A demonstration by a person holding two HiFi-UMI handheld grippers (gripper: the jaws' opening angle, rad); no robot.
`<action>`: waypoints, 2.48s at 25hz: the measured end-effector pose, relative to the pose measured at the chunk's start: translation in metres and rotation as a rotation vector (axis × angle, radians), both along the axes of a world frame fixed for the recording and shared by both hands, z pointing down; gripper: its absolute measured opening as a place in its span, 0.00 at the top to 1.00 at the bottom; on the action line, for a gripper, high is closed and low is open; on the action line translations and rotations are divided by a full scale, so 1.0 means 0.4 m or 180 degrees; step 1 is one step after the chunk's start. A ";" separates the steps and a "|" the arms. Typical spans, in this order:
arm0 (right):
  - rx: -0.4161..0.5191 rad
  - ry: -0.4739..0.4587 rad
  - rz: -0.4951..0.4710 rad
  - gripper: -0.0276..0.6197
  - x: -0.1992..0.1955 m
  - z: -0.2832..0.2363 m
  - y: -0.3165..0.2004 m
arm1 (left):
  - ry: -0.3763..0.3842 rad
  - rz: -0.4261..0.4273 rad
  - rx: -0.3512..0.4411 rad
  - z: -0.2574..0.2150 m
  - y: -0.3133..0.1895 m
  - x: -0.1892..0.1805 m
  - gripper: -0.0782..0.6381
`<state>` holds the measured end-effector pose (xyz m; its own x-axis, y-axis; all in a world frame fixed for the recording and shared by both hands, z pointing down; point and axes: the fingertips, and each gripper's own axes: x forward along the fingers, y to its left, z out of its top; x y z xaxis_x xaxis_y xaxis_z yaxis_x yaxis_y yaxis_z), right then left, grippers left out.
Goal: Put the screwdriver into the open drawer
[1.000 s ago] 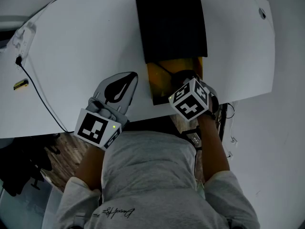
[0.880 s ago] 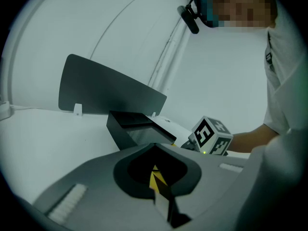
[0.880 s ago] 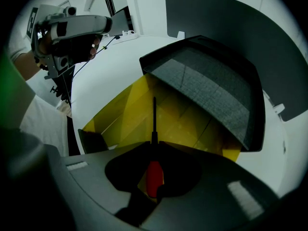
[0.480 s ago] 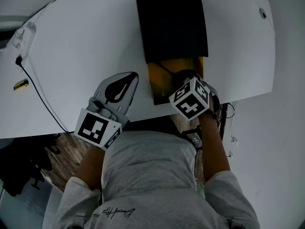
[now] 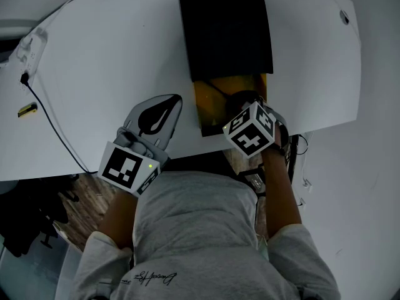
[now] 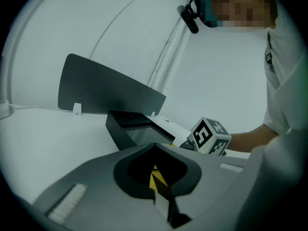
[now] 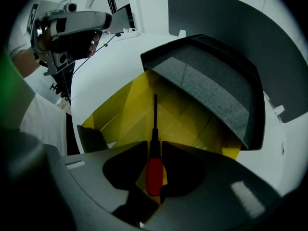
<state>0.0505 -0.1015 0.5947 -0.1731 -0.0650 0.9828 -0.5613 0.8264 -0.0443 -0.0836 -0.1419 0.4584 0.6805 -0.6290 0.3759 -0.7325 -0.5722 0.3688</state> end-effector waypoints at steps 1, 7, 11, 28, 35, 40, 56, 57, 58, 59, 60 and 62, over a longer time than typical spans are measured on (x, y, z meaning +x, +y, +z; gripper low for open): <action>0.0007 -0.0005 0.0008 0.78 0.002 -0.001 -0.001 | 0.0000 0.0003 0.0000 0.000 0.001 0.001 0.89; 0.0000 -0.0036 0.0010 0.78 0.002 -0.008 0.003 | -0.0009 0.0021 -0.0003 -0.004 0.005 0.006 0.89; 0.0079 -0.0094 0.0054 0.78 0.001 -0.021 -0.007 | -0.0018 0.0026 0.0015 -0.009 0.005 0.009 0.89; 0.0288 -0.0365 0.0209 0.80 0.016 -0.090 0.008 | -0.0083 0.0113 0.0133 -0.063 0.036 0.052 0.89; 0.0388 -0.0614 0.0368 0.85 0.022 -0.136 0.020 | -0.0090 0.0124 0.0195 -0.090 0.058 0.071 0.89; 0.0549 -0.0599 0.0352 0.90 0.039 -0.171 0.025 | -0.0099 0.0111 0.0254 -0.114 0.068 0.081 0.89; 0.1029 -0.1520 0.0719 0.94 0.032 -0.377 0.043 | -0.0179 0.0070 0.0465 -0.227 0.082 0.072 0.89; 0.1068 -0.1584 0.0749 0.94 0.034 -0.393 0.040 | -0.0186 0.0068 0.0490 -0.236 0.082 0.071 0.89; 0.1104 -0.1641 0.0774 0.94 0.036 -0.409 0.038 | -0.0189 0.0067 0.0515 -0.246 0.082 0.071 0.89; 0.1137 -0.1694 0.0796 0.94 0.038 -0.424 0.036 | -0.0189 0.0065 0.0534 -0.256 0.082 0.072 0.89; 0.1166 -0.1747 0.0816 0.94 0.039 -0.439 0.035 | -0.0189 0.0064 0.0546 -0.263 0.083 0.072 0.89; 0.1197 -0.1834 0.0849 0.94 0.040 -0.460 0.033 | -0.0192 0.0063 0.0558 -0.271 0.087 0.074 0.89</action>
